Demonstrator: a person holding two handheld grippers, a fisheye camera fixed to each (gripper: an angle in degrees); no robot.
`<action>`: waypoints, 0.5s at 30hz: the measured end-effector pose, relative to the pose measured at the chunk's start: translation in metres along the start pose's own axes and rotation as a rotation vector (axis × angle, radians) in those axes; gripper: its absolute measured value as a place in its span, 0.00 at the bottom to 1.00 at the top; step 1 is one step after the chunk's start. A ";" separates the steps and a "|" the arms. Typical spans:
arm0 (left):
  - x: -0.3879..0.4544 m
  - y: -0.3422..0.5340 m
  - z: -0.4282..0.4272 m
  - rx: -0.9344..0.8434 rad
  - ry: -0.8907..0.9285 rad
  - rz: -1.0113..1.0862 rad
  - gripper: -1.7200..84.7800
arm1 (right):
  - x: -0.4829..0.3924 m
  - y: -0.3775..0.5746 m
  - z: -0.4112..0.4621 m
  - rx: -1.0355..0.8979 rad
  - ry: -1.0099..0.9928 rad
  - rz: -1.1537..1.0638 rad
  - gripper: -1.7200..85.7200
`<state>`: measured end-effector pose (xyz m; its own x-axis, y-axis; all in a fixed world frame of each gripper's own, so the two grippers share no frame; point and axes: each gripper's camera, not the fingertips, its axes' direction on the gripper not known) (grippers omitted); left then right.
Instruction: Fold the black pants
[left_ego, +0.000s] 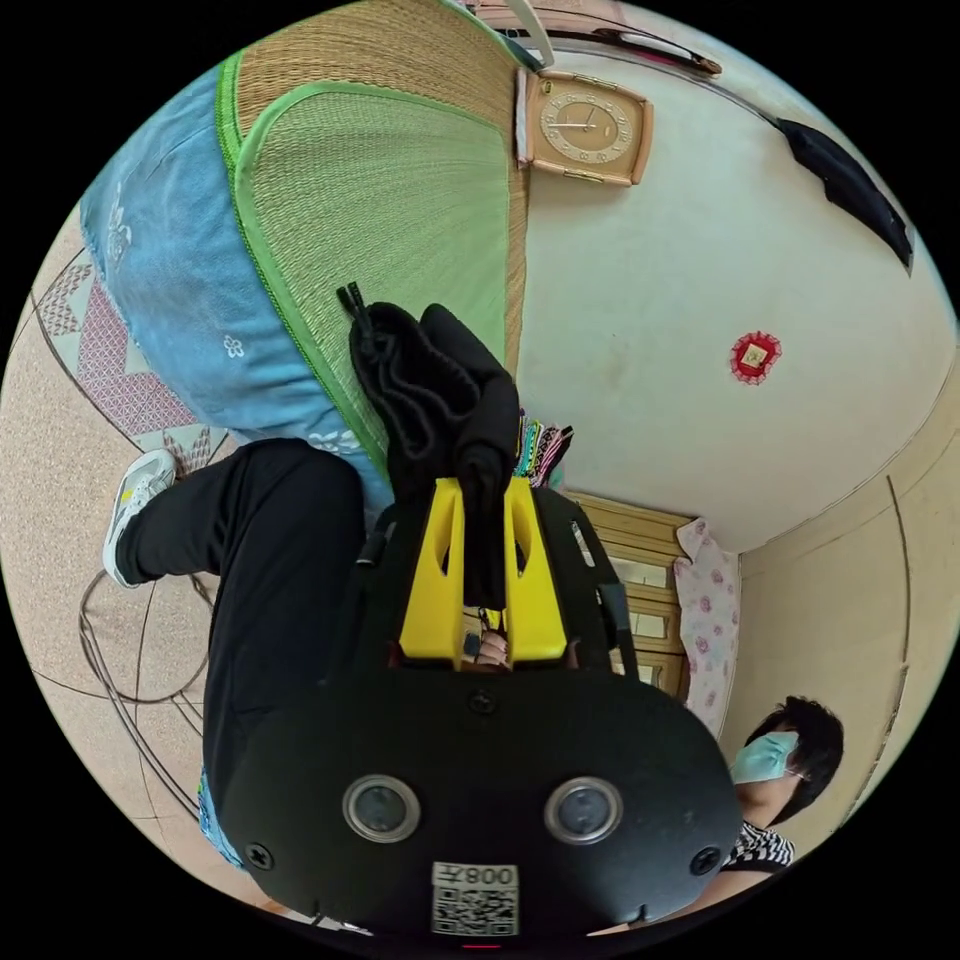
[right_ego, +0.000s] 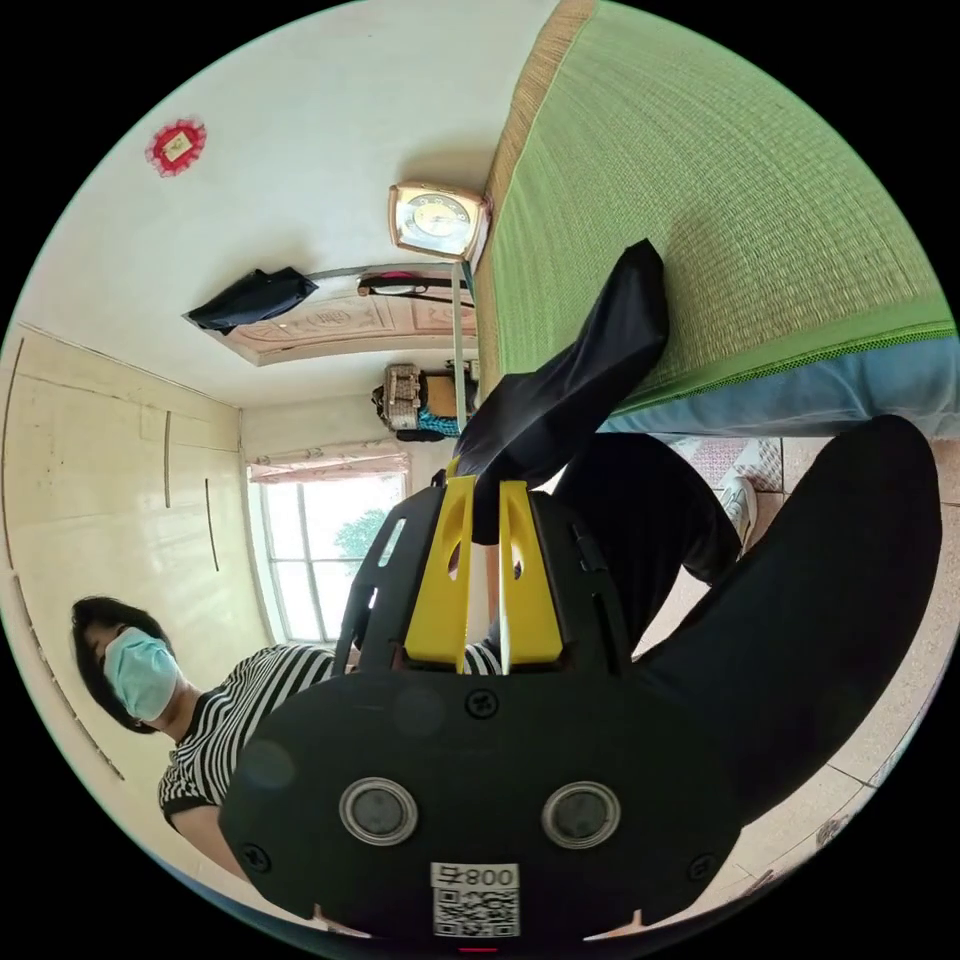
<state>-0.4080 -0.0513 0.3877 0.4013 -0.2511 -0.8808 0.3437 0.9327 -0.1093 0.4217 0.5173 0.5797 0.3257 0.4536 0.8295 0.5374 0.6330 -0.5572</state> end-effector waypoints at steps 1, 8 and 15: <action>0.008 0.006 0.013 -0.015 0.006 0.020 0.10 | -0.001 0.014 -0.006 0.024 -0.014 -0.022 0.05; 0.057 0.039 0.112 -0.136 0.045 0.121 0.10 | 0.002 0.095 -0.043 0.170 -0.054 -0.122 0.05; 0.105 0.066 0.230 -0.265 0.039 0.193 0.10 | 0.015 0.156 -0.085 0.331 -0.094 -0.170 0.05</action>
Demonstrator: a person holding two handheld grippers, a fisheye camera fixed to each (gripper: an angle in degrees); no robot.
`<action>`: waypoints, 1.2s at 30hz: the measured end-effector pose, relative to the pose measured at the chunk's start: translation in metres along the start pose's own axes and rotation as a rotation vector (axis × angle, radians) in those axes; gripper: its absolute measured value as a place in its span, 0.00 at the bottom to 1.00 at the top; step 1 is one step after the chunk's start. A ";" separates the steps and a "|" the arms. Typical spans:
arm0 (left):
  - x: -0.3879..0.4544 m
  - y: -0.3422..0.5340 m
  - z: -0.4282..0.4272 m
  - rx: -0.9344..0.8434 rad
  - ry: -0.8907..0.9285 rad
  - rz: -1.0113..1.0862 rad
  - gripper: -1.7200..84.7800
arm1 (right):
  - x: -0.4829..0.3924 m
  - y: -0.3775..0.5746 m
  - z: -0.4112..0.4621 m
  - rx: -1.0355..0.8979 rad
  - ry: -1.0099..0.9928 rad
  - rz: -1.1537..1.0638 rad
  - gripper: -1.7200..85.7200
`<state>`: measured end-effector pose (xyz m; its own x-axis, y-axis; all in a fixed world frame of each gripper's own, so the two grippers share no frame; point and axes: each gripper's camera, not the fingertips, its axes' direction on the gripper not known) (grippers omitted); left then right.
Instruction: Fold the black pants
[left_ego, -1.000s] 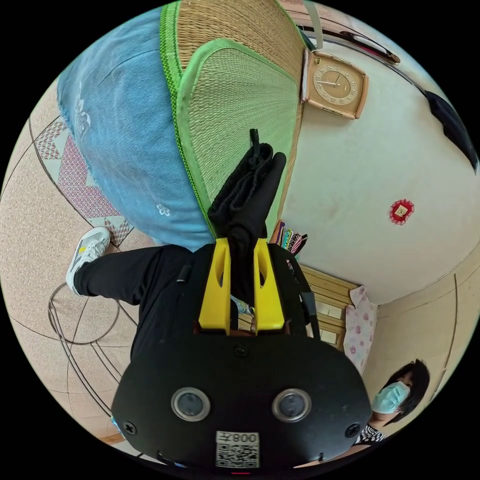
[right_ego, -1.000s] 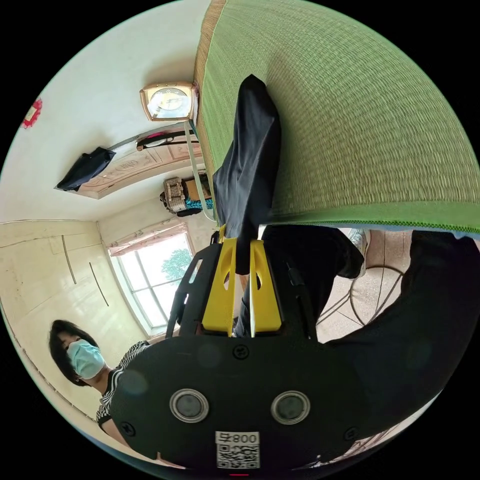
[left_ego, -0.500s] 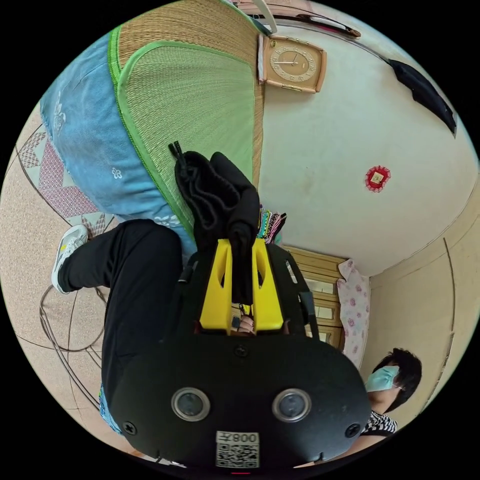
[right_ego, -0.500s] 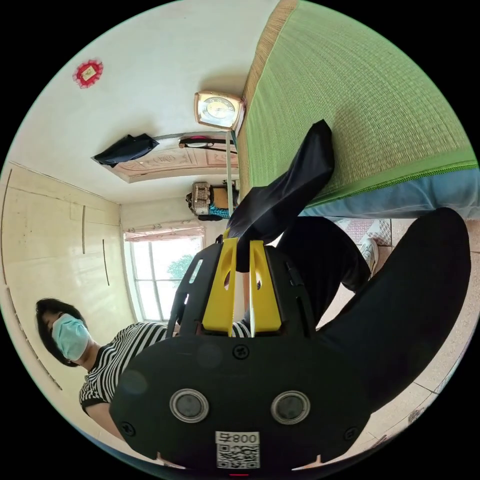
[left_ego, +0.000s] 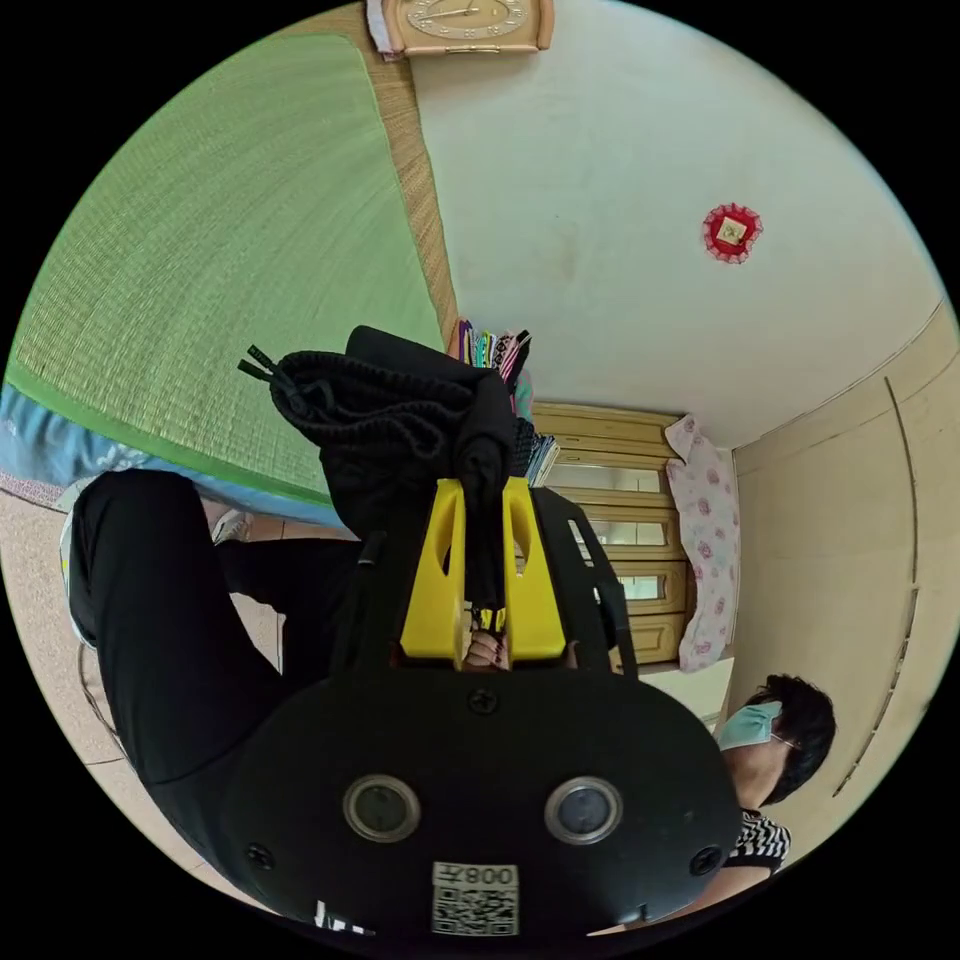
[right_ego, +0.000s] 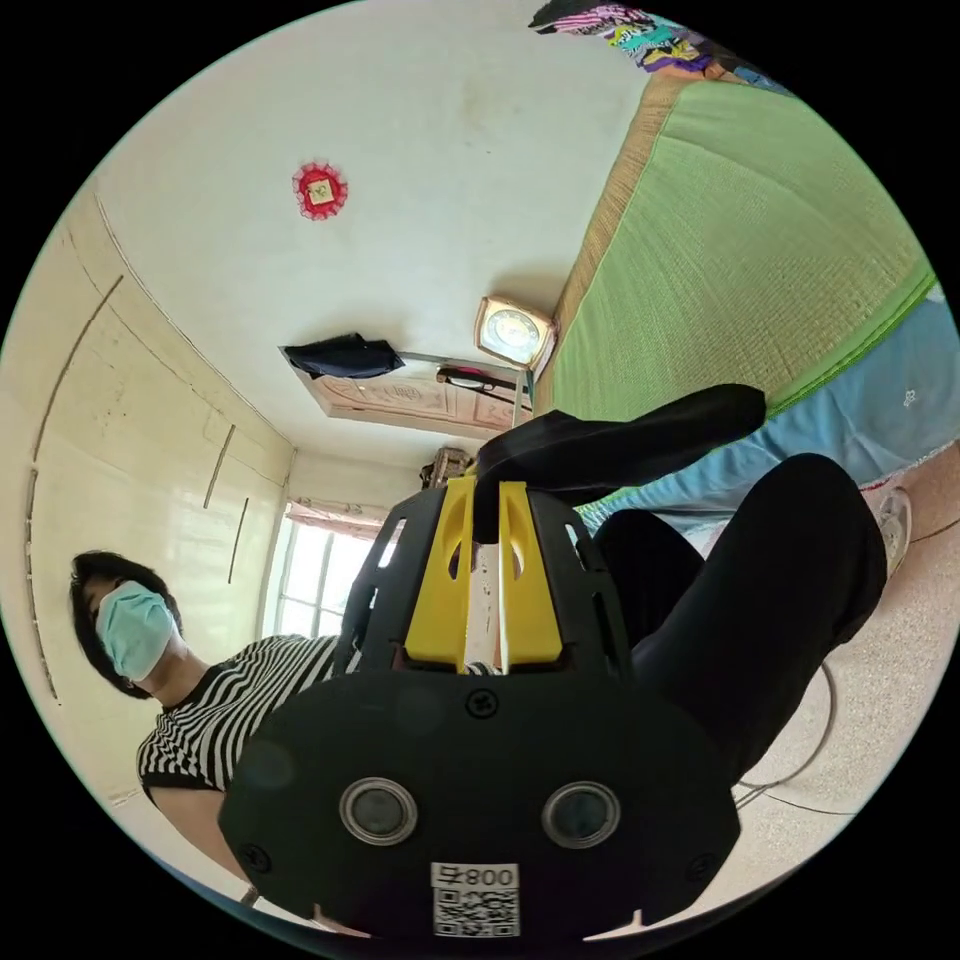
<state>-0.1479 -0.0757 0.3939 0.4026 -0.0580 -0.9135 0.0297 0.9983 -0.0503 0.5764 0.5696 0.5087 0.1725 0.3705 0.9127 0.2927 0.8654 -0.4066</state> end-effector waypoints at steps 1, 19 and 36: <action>0.010 -0.005 0.026 -0.030 -0.005 0.015 0.10 | -0.002 0.005 -0.013 0.035 -0.004 -0.013 0.05; 0.351 -0.105 0.605 -0.531 0.339 0.629 0.10 | -0.259 -0.047 -0.312 0.623 0.254 -0.624 0.04; 0.303 -0.099 0.971 -0.875 0.060 0.493 0.10 | -0.015 0.020 -0.359 0.716 0.118 0.080 0.05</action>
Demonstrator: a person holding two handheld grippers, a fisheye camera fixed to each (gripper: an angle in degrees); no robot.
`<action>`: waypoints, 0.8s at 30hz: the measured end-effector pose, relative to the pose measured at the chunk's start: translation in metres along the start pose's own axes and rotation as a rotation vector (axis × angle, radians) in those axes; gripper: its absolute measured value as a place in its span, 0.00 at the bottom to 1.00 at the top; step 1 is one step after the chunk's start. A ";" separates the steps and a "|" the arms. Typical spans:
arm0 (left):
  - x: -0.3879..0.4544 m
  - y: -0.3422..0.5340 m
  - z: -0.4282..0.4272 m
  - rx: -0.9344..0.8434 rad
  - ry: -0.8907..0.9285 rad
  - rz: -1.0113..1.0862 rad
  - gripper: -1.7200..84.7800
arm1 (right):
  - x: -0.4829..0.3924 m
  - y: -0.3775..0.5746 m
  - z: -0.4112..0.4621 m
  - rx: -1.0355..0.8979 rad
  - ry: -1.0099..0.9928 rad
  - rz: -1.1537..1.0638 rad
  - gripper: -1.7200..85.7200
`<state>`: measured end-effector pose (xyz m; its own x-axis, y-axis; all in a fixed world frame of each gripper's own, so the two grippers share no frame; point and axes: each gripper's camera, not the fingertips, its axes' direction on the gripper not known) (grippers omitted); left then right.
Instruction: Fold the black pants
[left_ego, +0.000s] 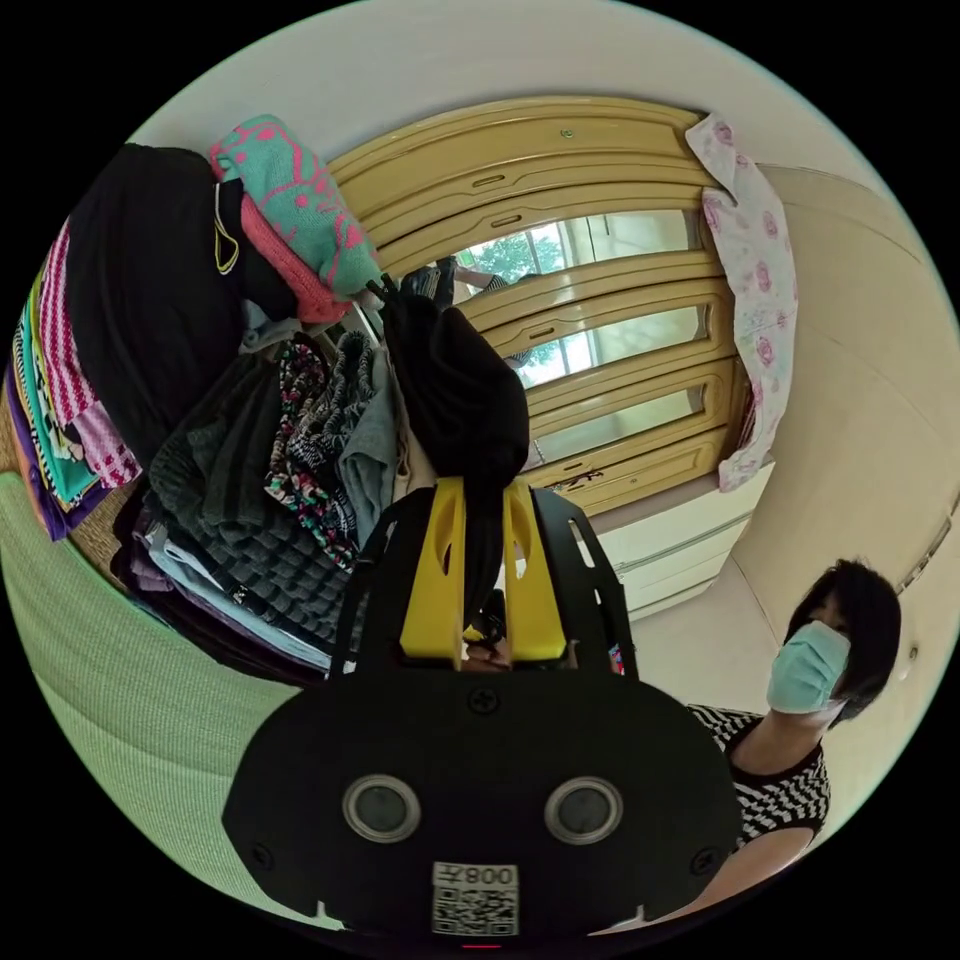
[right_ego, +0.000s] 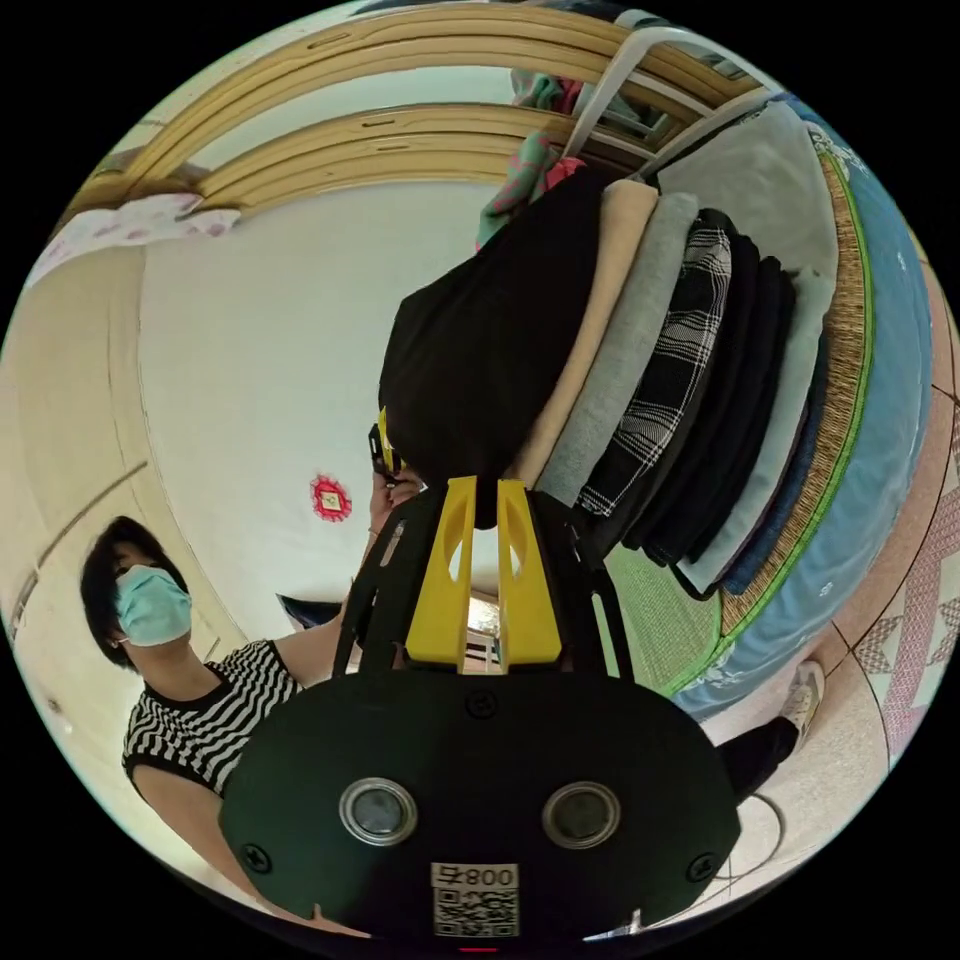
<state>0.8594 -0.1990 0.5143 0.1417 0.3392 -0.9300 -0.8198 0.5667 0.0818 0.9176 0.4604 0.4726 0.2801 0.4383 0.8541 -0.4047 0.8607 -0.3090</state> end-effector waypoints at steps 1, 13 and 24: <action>0.002 -0.008 0.009 -0.016 -0.008 0.009 0.10 | -0.001 0.004 -0.002 -0.004 0.006 0.004 0.05; 0.059 -0.048 0.041 0.187 -0.179 0.129 0.05 | -0.053 0.063 -0.069 0.171 0.118 0.081 0.02; 0.076 -0.130 0.178 -0.042 -0.733 0.389 0.02 | -0.237 -0.045 0.133 -0.208 0.555 -0.628 0.02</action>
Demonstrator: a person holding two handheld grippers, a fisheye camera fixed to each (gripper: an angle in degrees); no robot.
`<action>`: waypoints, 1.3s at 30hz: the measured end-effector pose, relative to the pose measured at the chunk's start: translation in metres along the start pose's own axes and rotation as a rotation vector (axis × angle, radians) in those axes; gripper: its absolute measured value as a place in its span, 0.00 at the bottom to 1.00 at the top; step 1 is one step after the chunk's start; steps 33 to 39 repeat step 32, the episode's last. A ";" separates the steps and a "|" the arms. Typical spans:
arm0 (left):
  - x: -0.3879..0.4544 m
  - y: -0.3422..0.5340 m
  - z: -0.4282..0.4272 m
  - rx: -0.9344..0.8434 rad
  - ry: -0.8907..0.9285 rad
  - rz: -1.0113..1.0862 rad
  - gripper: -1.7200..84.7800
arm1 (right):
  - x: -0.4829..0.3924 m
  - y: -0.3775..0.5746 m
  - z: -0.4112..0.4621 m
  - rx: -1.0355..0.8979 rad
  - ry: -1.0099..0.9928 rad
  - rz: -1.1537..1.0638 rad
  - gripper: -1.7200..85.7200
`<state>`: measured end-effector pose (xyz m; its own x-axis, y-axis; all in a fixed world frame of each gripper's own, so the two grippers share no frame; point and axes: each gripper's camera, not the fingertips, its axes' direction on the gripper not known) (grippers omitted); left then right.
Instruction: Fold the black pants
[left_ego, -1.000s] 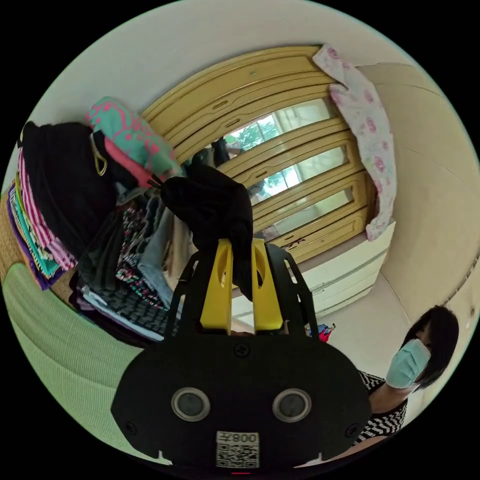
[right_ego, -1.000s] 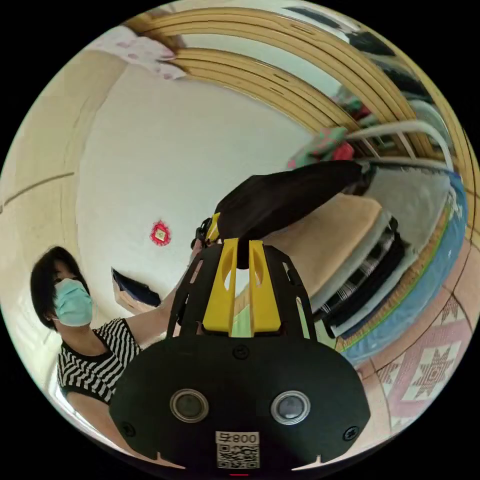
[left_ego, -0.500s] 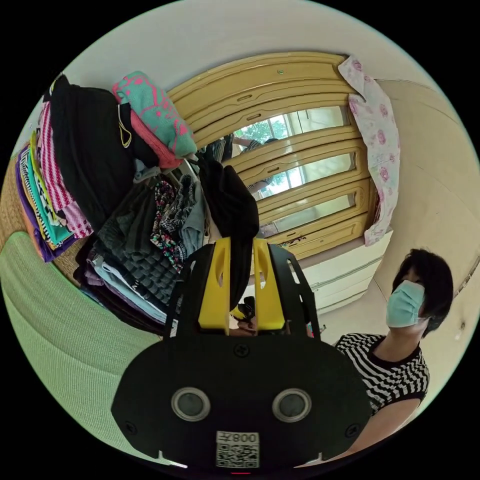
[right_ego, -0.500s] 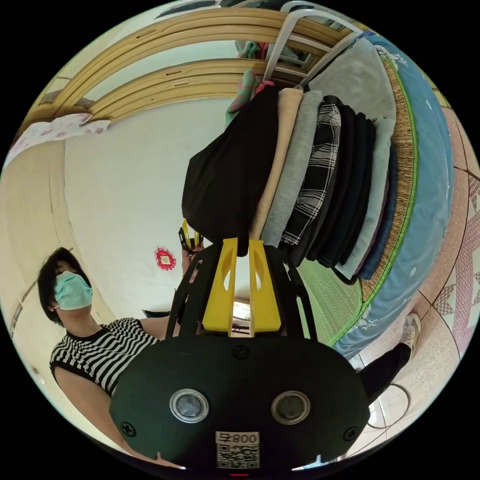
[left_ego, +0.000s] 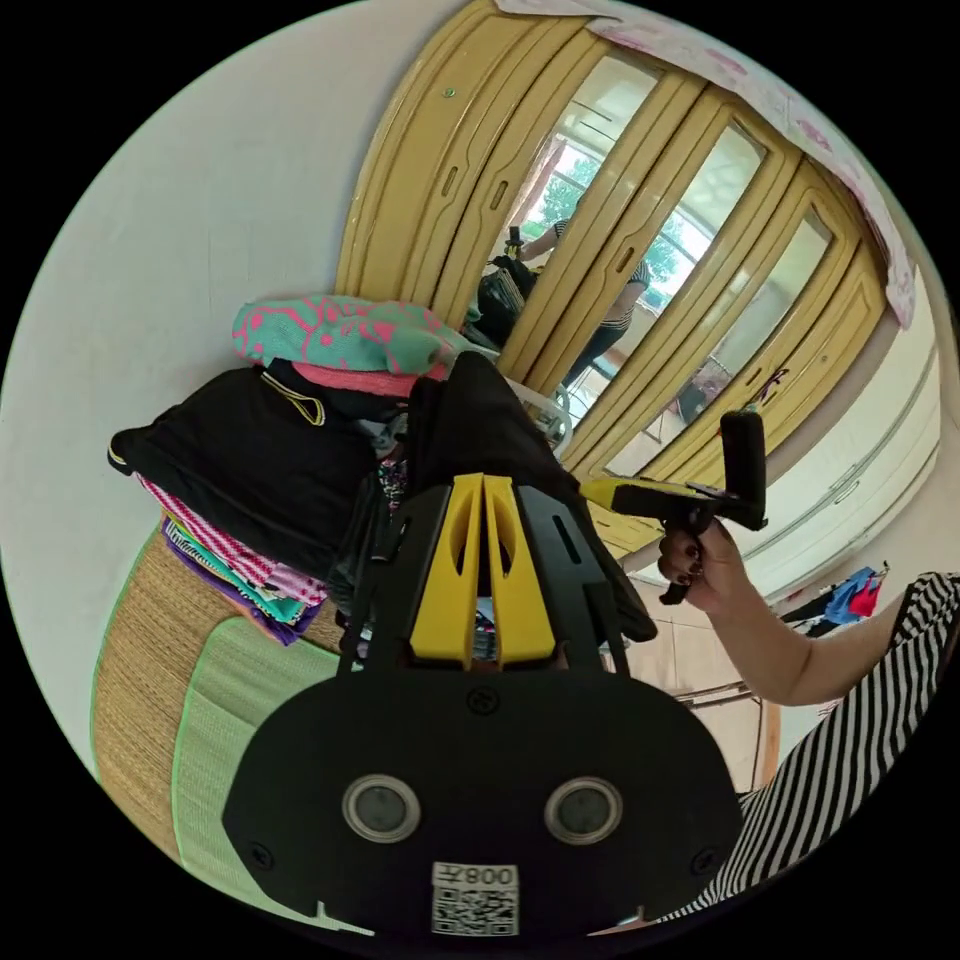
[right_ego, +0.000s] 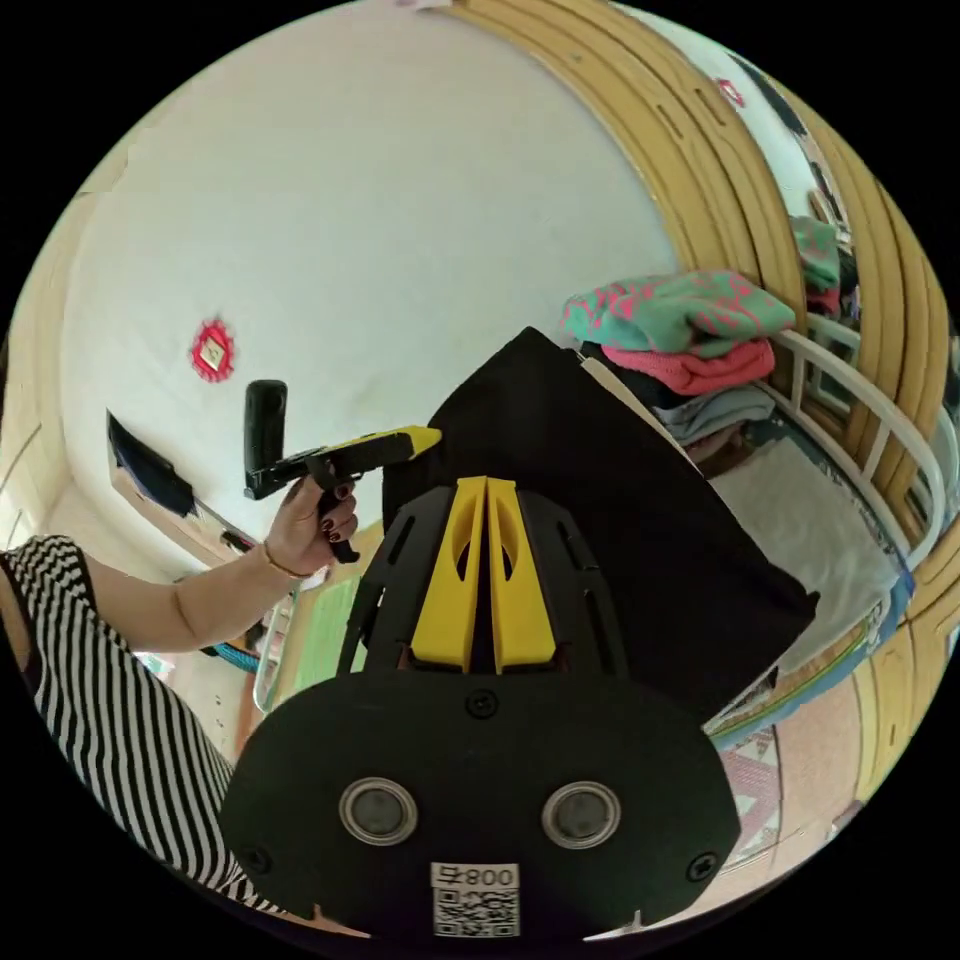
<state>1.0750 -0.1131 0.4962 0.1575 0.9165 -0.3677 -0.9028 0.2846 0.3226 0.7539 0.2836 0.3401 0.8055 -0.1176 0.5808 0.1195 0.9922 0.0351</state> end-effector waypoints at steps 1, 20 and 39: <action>-0.006 -0.002 0.004 0.007 0.011 -0.040 0.02 | -0.012 -0.011 0.021 -0.054 0.077 -0.037 0.02; -0.040 -0.022 0.028 0.049 -0.056 -0.107 0.02 | -0.066 0.005 0.001 0.016 -0.004 -0.047 0.03; -0.089 -0.005 -0.009 0.166 0.183 -0.189 0.02 | 0.109 0.025 -0.068 0.013 0.291 0.264 0.12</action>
